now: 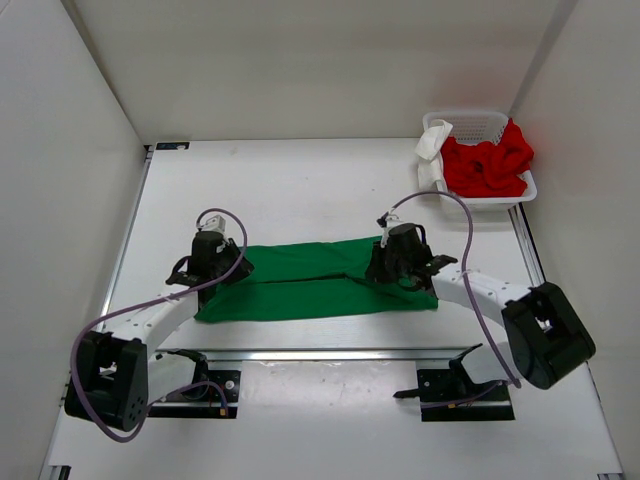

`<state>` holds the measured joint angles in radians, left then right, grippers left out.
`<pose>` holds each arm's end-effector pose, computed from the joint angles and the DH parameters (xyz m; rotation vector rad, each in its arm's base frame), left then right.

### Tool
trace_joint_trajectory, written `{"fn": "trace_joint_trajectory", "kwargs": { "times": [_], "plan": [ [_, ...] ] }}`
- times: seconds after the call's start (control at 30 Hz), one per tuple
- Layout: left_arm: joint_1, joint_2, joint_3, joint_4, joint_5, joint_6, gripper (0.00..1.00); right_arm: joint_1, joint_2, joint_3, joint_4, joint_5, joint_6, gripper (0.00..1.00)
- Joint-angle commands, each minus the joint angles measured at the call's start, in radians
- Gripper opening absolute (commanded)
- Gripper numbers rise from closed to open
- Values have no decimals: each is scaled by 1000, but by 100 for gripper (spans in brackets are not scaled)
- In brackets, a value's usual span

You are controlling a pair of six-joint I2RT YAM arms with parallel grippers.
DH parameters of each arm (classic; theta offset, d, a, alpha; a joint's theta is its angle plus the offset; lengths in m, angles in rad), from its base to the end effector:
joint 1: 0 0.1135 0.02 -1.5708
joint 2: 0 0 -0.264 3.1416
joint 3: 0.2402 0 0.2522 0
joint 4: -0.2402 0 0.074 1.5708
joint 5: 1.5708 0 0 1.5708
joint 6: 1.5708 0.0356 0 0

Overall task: Fold and stack the t-shirts
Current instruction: Fold the other side of the tshirt into a rectangle

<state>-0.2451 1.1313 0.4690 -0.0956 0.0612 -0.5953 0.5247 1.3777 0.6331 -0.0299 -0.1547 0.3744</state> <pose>0.2103 -0.0548 0.1738 -0.3835 2.3480 -0.4842 0.2293 0.1391 0.1744 -0.2602 2.4061 0.6110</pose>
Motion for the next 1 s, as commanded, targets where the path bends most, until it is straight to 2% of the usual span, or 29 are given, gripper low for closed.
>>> {"fn": "trace_joint_trajectory", "kwargs": {
  "times": [0.0,0.17,0.27,0.3,0.33,0.37,0.4,0.6,0.63,0.77,0.87,0.97],
  "plan": [
    [-25,4,26,31,-6,-6,26,50,-74,-36,-38,69,72,1],
    [-43,28,19,54,5,-26,27,135,-121,-101,-38,72,184,4],
    [-37,25,22,51,5,-29,27,190,-146,-122,-38,78,237,10],
    [-31,19,28,54,15,-21,27,198,-161,-133,-25,78,260,16],
    [-33,13,31,50,15,-21,27,210,-186,-147,-7,49,255,29],
    [-28,16,36,43,15,-23,26,209,-201,-148,-11,28,253,36],
    [-22,15,39,45,17,-17,27,195,-215,-138,-31,3,245,36],
    [-40,21,62,40,12,-30,27,71,-301,-88,-117,37,169,22],
    [-49,36,68,49,12,-40,27,22,-292,-93,-96,24,156,15],
    [-95,106,95,63,-11,-44,27,-104,-208,-90,-47,-8,121,5],
    [-92,163,105,83,34,-55,27,-57,-123,-47,-77,-6,113,0],
    [-86,168,94,89,42,-57,26,70,-109,-67,-85,67,120,0]
  ]
}}
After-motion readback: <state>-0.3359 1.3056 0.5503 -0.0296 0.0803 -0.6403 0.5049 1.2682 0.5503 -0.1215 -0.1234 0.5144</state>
